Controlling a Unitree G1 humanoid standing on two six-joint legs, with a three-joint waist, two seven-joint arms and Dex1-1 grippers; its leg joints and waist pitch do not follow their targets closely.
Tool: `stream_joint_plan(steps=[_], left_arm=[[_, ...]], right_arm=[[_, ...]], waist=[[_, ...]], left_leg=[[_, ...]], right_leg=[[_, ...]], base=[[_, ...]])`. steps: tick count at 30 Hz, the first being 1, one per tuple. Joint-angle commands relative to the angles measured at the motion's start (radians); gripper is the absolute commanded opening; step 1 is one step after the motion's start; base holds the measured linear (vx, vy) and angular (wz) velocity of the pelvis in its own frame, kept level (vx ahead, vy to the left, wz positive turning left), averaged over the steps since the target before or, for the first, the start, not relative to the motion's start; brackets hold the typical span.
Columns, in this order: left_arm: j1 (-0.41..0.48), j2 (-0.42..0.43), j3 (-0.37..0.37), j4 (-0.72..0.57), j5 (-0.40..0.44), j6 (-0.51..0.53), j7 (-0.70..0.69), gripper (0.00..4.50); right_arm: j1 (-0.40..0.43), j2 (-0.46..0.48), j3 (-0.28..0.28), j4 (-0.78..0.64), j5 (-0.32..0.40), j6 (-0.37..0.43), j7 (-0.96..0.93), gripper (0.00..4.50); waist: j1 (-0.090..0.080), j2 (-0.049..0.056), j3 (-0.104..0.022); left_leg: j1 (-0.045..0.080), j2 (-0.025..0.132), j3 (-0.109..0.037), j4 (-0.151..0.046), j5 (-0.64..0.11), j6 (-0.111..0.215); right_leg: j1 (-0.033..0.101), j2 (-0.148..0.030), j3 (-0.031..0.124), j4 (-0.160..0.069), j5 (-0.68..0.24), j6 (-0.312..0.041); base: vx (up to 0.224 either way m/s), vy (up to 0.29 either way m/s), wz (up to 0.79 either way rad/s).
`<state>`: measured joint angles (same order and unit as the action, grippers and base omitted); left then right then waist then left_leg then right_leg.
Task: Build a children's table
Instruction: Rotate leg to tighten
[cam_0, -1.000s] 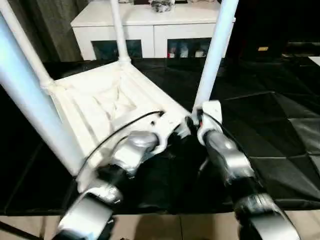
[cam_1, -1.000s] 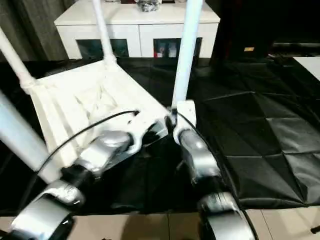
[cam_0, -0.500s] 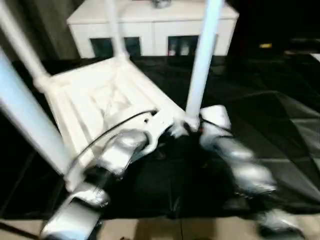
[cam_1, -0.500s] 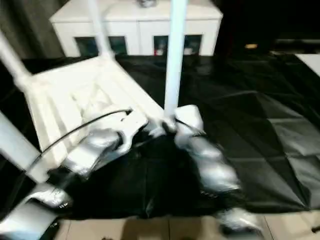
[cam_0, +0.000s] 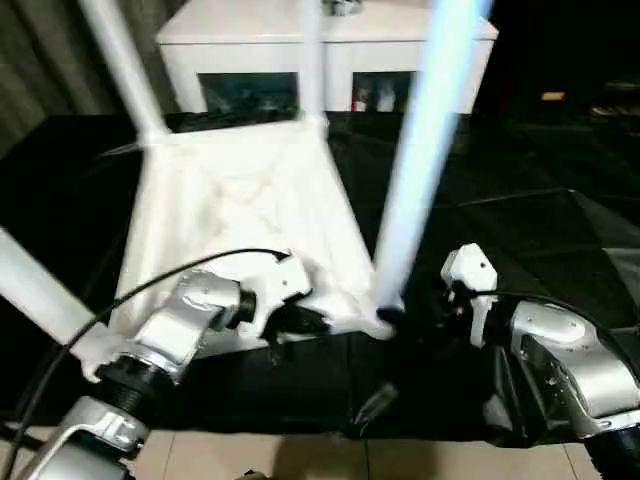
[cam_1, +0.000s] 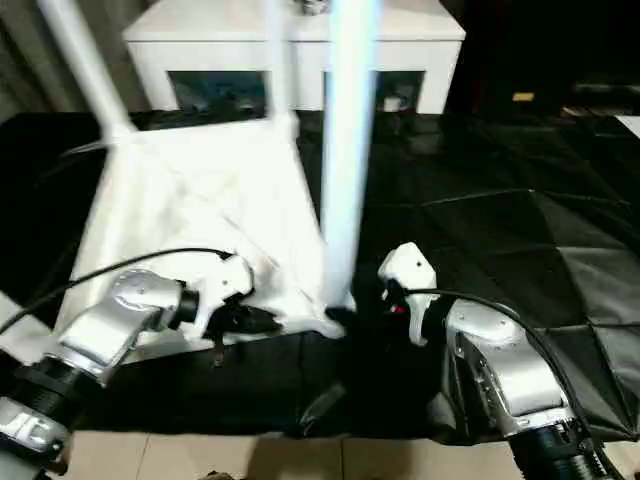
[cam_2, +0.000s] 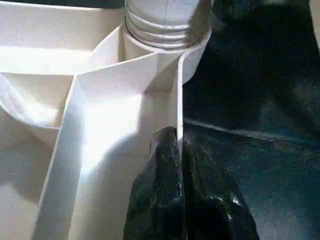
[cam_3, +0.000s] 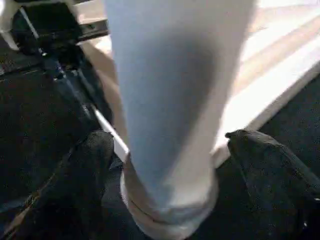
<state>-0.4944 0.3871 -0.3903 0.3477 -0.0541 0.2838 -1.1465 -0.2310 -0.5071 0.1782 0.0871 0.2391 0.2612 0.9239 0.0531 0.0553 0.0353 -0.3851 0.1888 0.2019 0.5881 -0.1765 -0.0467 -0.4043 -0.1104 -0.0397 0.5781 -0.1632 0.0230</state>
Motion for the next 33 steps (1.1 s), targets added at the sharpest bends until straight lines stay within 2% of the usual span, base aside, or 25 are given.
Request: stream_joint_plan(steps=[1,4,10,16,18,24,26,27,28,31,33], left_arm=[[-0.015,0.001,-0.003,-0.037,-0.019,0.009,-0.02,0.0],[-0.009,0.004,0.001,-0.052,-0.019,0.024,-0.025,0.0],[-0.008,0.008,0.006,-0.047,-0.018,0.021,-0.025,0.0],[-0.004,0.012,0.005,-0.052,-0.019,0.03,-0.029,0.0],[-0.001,0.013,0.004,-0.055,-0.018,0.033,-0.031,0.0],[0.004,0.013,0.0,-0.058,-0.02,0.043,-0.036,0.0],[0.001,-0.01,0.003,-0.034,-0.003,0.037,0.012,0.0],[-0.003,-0.029,0.005,-0.017,0.01,0.035,0.049,0.0],[-0.007,-0.047,0.006,-0.004,0.019,0.042,0.08,0.0],[-0.023,-0.104,0.014,0.036,0.046,0.063,0.183,0.0],[-0.042,-0.149,0.023,0.075,0.066,0.075,0.269,0.0]], right_arm=[[-0.015,-0.017,0.026,0.031,-0.034,-0.022,0.013,4.06],[-0.022,-0.027,0.036,0.048,-0.036,-0.025,0.023,4.06],[-0.044,0.003,0.005,0.074,-0.02,-0.019,0.014,3.54],[-0.035,0.0,0.007,0.072,-0.001,-0.025,0.041,3.1],[-0.029,-0.001,0.008,0.073,-0.001,-0.025,0.049,2.81],[-0.024,0.019,0.004,0.099,0.001,-0.021,0.044,2.7],[-0.04,0.067,0.006,0.152,-0.044,-0.007,-0.064,2.69],[-0.048,0.102,0.005,0.179,-0.067,0.004,-0.133,2.69],[-0.053,0.132,0.005,0.198,-0.083,0.012,-0.188,2.69],[-0.073,0.222,0.002,0.248,-0.129,0.027,-0.356,2.68],[-0.101,0.292,-0.014,0.303,-0.16,0.035,-0.5,2.68]], waist=[[-0.005,-0.016,-0.052],[-0.005,-0.017,-0.054],[-0.003,-0.017,-0.059],[-0.003,-0.016,-0.059],[-0.003,-0.017,-0.058],[-0.003,-0.018,-0.06],[-0.004,-0.019,-0.059],[-0.007,-0.019,-0.058],[-0.015,-0.02,-0.053],[-0.034,-0.019,-0.053],[-0.048,-0.021,-0.05]], left_leg=[[0.025,0.034,-0.016,-0.083,-0.348,0.01],[0.023,0.034,-0.017,-0.081,-0.323,0.019],[0.02,0.033,-0.014,-0.074,-0.258,0.047],[0.021,0.033,-0.014,-0.074,-0.259,0.051],[0.021,0.034,-0.015,-0.074,-0.261,0.05],[0.02,0.033,-0.014,-0.071,-0.237,0.058],[0.02,0.032,-0.014,-0.071,-0.244,0.057],[0.02,0.032,-0.012,-0.072,-0.251,0.049],[0.016,0.029,-0.014,-0.077,-0.275,0.029],[0.022,0.028,-0.024,-0.084,-0.375,-0.02],[0.025,0.024,-0.026,-0.085,-0.421,-0.033]], right_leg=[[0.031,-0.026,0.022,-0.067,-0.31,-0.207],[0.033,-0.026,0.022,-0.065,-0.293,-0.204],[0.037,-0.023,0.02,-0.055,-0.201,-0.23],[0.038,-0.022,0.019,-0.054,-0.205,-0.236],[0.038,-0.023,0.019,-0.054,-0.21,-0.235],[0.04,-0.023,0.019,-0.051,-0.19,-0.24],[0.038,-0.022,0.019,-0.053,-0.2,-0.241],[0.034,-0.023,0.02,-0.056,-0.216,-0.24],[0.035,-0.021,0.018,-0.058,-0.261,-0.228],[0.031,-0.022,0.015,-0.071,-0.386,-0.177],[0.026,-0.02,0.012,-0.079,-0.435,-0.161]], base=[[0.0,0.0,0.0],[0.0,0.0,0.0],[0.0,0.0,0.0],[0.0,0.0,0.0],[0.0,0.0,0.0],[0.0,0.0,0.0],[0.0,0.0,0.0],[0.0,0.0,0.0],[0.0,0.0,0.0],[0.0,0.0,0.0],[0.0,0.0,0.0]])
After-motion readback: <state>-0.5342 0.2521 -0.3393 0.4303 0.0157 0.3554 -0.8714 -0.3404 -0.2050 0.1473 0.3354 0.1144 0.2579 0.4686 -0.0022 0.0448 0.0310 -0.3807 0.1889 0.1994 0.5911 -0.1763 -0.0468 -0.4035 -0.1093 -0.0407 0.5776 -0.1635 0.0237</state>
